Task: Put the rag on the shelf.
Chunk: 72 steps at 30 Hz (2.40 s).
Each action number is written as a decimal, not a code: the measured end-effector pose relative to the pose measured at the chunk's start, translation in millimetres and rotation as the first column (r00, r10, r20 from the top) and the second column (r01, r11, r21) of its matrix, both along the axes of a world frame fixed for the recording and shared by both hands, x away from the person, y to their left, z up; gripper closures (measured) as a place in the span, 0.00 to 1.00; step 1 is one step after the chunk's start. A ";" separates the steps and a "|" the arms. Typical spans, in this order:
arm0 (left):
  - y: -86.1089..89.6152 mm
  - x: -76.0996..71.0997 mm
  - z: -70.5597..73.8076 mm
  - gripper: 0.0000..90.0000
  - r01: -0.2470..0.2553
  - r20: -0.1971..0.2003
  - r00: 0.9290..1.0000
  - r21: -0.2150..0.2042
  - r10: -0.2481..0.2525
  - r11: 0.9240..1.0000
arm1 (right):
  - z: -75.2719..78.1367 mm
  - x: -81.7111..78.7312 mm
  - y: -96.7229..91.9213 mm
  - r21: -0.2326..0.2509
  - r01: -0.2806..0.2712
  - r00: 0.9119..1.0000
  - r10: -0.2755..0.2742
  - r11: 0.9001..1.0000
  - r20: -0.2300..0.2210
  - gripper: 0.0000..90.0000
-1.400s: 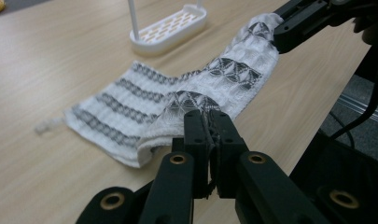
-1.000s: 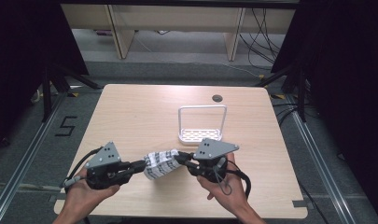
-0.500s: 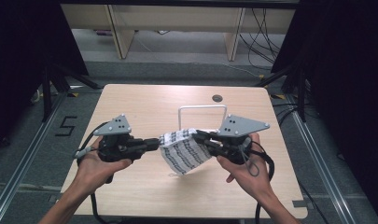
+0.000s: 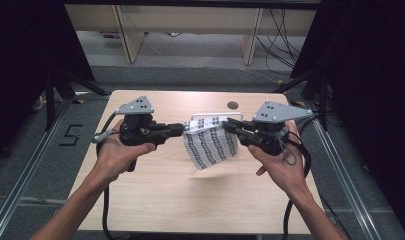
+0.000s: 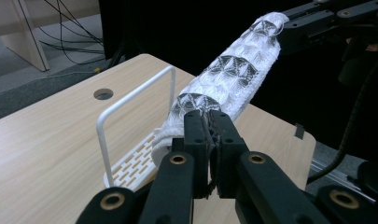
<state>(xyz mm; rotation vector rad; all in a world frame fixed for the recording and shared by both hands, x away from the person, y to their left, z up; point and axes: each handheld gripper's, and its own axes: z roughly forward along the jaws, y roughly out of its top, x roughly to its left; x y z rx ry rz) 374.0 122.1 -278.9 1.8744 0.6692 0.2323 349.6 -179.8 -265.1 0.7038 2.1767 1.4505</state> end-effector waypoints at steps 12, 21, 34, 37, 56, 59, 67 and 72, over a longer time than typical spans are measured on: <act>-19.7 40.6 19.7 0.96 -0.059 0.001 0.998 0.004 0.059 0.998 | 2.3 32.4 -15.4 0.034 0.081 0.996 -0.079 0.996 -0.043 0.95; -31.8 69.1 21.4 0.96 -0.102 -0.028 0.994 -0.011 0.101 0.995 | 3.2 58.3 -21.1 0.035 0.135 0.989 -0.132 0.990 -0.065 0.95; -40.5 95.0 28.3 0.96 -0.164 -0.037 0.986 -0.013 0.163 0.986 | 2.8 90.4 -24.2 0.071 0.170 0.978 -0.159 0.983 -0.139 0.95; -42.0 102.0 32.7 0.96 -0.181 -0.036 0.983 -0.007 0.180 0.983 | 5.5 101.3 -24.3 0.083 0.169 0.978 -0.156 0.982 -0.139 0.95; -51.2 152.4 22.6 0.96 -0.249 -0.099 0.964 -0.027 0.245 0.968 | 4.5 153.9 -26.9 0.099 0.245 0.947 -0.215 0.964 -0.240 0.94; -53.4 161.7 16.5 0.96 -0.263 -0.102 0.960 -0.016 0.260 0.965 | -0.8 163.7 -25.6 0.107 0.255 0.943 -0.223 0.961 -0.246 0.94; -59.0 178.4 -1.0 0.96 -0.278 -0.137 0.952 0.001 0.275 0.961 | -16.2 187.2 -25.8 0.077 0.303 0.916 -0.268 0.950 -0.300 0.93; -61.2 186.3 -11.9 0.96 -0.299 -0.150 0.943 0.009 0.297 0.954 | -26.7 199.1 -24.2 0.052 0.313 0.908 -0.283 0.948 -0.309 0.93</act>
